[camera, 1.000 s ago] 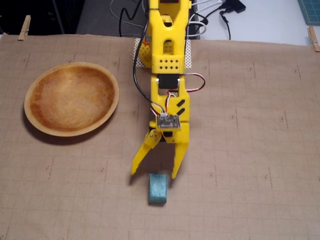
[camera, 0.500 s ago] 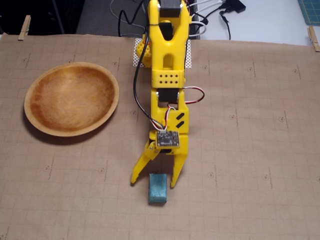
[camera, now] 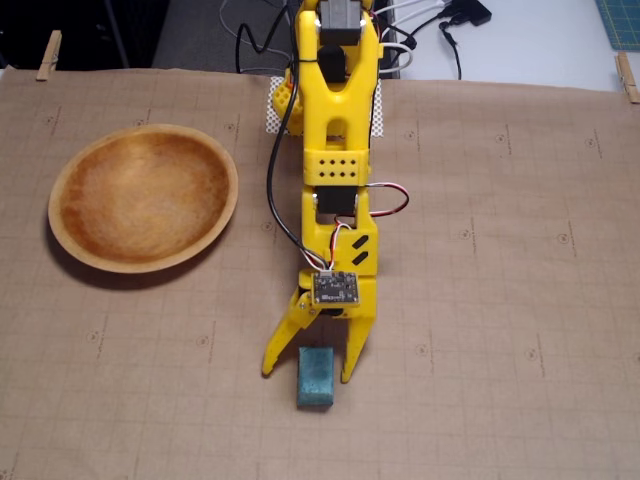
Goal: Grasp a blue block and put it in the bowl.
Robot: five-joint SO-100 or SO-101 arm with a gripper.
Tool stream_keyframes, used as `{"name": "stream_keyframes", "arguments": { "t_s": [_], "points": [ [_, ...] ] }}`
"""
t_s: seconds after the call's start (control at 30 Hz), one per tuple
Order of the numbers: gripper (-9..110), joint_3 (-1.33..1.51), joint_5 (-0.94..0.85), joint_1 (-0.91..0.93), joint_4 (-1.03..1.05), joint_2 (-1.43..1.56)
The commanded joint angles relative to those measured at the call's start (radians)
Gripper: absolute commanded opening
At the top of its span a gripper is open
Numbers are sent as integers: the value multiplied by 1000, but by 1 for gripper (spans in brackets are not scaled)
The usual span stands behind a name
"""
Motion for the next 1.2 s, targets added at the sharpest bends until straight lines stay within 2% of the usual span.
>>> {"name": "stream_keyframes", "arguments": {
  "t_s": [0.0, 0.17, 0.47, 0.97, 1.17],
  "points": [
    [36, -52, 9, 2, -28, 12],
    [34, -60, 9, 9, -23, -25],
    [17, -84, 9, 9, -14, -40],
    [0, -81, -3, 11, -14, -35],
    [-2, 8, -8, 11, -11, 150]
  ]
}}
